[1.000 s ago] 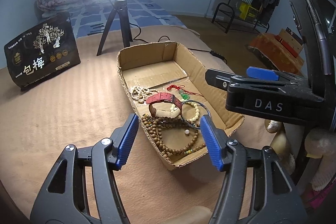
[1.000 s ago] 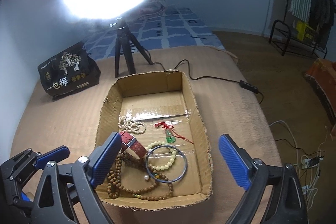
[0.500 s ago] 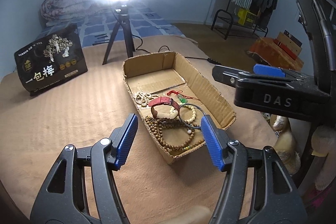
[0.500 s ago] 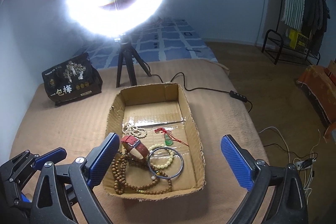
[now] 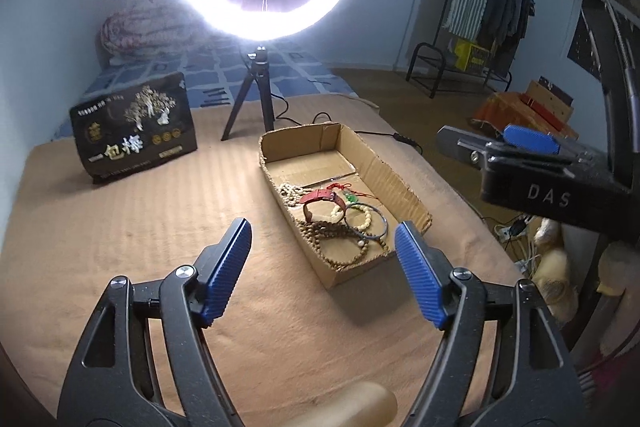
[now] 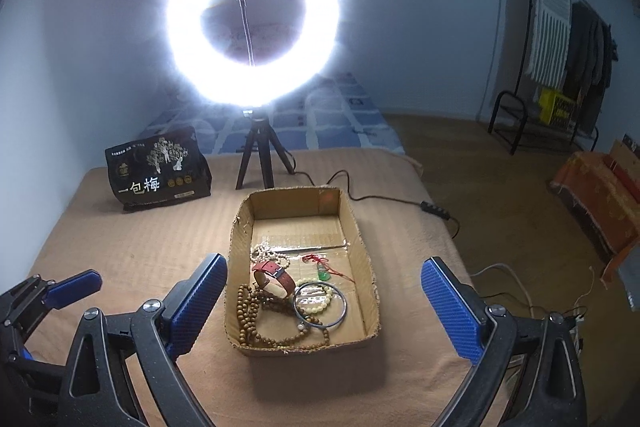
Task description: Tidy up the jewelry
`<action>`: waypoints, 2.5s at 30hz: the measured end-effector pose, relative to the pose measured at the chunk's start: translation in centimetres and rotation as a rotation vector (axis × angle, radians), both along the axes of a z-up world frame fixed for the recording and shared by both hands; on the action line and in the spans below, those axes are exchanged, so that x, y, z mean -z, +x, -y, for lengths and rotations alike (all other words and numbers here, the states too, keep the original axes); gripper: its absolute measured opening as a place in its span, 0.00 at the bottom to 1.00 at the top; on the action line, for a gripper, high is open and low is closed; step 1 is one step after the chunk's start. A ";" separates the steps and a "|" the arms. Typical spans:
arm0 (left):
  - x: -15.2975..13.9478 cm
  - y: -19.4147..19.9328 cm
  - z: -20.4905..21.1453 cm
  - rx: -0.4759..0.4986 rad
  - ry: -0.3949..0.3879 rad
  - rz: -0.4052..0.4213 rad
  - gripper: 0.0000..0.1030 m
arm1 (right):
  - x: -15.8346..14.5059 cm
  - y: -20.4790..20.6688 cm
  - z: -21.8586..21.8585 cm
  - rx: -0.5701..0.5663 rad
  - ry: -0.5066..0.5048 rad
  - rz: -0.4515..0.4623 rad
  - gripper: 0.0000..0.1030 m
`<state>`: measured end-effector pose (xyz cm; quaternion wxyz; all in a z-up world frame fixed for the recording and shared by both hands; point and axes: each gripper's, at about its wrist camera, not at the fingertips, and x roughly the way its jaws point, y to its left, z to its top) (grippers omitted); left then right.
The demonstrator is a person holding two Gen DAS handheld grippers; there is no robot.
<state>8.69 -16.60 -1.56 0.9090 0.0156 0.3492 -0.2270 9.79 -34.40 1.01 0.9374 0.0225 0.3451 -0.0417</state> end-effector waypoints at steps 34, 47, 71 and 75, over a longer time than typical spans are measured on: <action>-2.2 -4.7 -1.1 -0.042 0.066 0.126 0.99 | -1.1 -5.6 -0.7 0.044 0.016 0.094 1.00; -2.2 -4.5 -1.2 -0.043 0.065 0.124 0.99 | -0.9 -5.5 -0.9 0.050 0.015 0.093 1.00; -2.2 -4.6 -1.4 -0.049 0.067 0.126 0.99 | -0.7 -5.5 -0.7 0.043 0.015 0.088 1.00; -2.3 -4.6 -1.5 -0.049 0.068 0.127 0.99 | -0.7 -5.5 -0.7 0.038 0.011 0.084 1.00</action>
